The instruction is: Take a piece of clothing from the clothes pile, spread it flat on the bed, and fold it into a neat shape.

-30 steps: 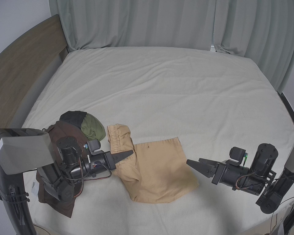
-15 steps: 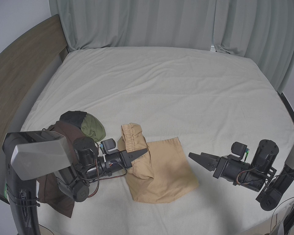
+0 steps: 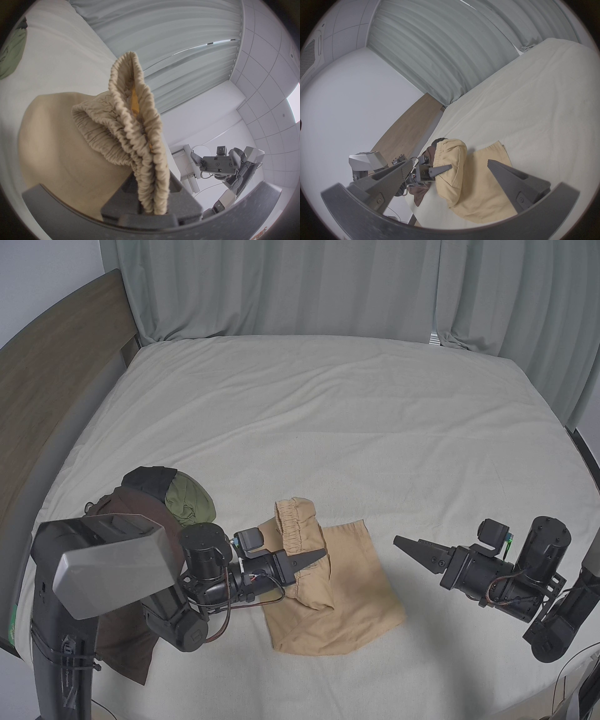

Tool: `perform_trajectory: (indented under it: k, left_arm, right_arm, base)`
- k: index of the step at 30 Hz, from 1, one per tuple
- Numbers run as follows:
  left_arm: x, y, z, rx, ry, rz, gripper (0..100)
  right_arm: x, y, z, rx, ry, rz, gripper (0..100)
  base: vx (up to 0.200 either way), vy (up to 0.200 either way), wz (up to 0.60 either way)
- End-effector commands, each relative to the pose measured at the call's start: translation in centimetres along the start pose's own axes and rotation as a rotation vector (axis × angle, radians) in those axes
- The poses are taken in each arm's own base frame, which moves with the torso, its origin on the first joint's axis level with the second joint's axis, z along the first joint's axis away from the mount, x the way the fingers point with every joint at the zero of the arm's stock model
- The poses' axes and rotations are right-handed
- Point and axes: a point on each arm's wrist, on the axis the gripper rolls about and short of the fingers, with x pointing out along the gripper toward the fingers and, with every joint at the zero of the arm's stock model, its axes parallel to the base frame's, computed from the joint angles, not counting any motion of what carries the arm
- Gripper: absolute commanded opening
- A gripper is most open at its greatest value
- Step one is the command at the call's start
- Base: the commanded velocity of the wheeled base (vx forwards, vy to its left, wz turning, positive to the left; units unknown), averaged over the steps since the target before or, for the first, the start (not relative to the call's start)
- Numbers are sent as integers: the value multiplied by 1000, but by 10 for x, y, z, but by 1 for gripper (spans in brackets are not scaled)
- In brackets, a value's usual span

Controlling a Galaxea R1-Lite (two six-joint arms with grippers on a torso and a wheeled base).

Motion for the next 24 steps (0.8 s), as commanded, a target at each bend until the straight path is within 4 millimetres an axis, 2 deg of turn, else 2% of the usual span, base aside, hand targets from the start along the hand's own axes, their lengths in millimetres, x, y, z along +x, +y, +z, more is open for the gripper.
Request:
perform_trajectory:
  k: [1, 4, 14, 15, 24]
  left_arm:
    - [9, 7, -15, -16, 34, 1, 0]
    - [15, 8, -24, -22, 52, -7, 0]
    - [25, 9, -25, -62, 32, -4, 0]
    - [25, 9, -24, -60, 29, -4, 100]
    - [27, 10, -21, -55, 16, -7, 100]
  right_arm:
    - [1, -2, 2, -1, -9, -4, 100]
    - [0, -2, 1, 1, -3, -6, 100]
    - [1, -2, 2, -1, -7, -4, 100]
    - [1, -2, 2, -1, -7, -4, 100]
    - [0, -3, 2, 1, -6, -9, 100]
  base:
    - [0, 0, 0]
    - [0, 0, 0]
    - [0, 0, 0]
    - [0, 0, 0]
    - [0, 0, 0]
